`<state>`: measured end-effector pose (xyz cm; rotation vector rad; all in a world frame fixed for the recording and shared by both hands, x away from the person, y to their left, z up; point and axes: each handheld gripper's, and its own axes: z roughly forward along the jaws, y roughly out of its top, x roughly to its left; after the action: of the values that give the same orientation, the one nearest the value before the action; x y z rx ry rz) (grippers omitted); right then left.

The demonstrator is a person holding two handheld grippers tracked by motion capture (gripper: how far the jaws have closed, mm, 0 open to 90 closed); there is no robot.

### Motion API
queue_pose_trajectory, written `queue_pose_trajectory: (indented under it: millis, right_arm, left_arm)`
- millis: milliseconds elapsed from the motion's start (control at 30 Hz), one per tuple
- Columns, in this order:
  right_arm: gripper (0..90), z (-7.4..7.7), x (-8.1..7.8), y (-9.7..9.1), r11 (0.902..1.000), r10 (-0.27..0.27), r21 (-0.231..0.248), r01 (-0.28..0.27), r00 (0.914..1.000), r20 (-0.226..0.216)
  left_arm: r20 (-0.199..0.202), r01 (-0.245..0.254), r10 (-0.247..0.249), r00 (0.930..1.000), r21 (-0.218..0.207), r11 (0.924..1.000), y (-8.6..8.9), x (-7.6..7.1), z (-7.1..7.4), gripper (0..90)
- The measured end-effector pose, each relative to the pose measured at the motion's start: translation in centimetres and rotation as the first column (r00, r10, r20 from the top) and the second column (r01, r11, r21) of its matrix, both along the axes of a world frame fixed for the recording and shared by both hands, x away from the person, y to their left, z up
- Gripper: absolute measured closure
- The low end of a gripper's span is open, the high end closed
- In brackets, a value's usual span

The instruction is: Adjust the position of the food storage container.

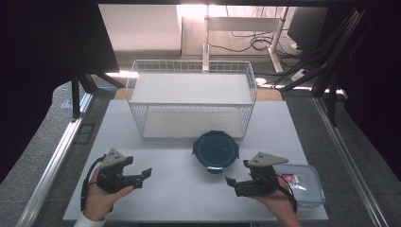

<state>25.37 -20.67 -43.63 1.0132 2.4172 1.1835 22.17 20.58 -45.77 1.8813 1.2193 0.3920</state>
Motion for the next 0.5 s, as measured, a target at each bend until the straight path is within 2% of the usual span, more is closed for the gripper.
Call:
queue_pose_trajectory:
  millis: [233, 367, 500]
  right_arm:
    - [17.1, -0.08, 0.09, -0.29, 1.0000, 0.006, -0.002, -0.006, 1.0000, -0.005]
    - [17.1, -0.13, 0.16, -0.44, 1.0000, 0.001, -0.001, -0.001, 0.9999, -0.013]
    - [17.3, -0.16, 0.19, -0.60, 0.9999, -0.008, 0.008, 0.008, 0.9998, -0.019]
  left_arm:
    - [0.001, -0.012, 0.012, 0.9999, -0.009, 0.9999, 0.25, -0.02, 0.08, 17.5]
    - [0.012, -0.017, 0.017, 0.9998, 0.016, 0.9997, -0.12, -0.10, 0.02, 16.0]
    - [0.006, -0.017, 0.017, 0.9998, 0.029, 0.9994, -0.38, -0.17, -0.07, 16.1]
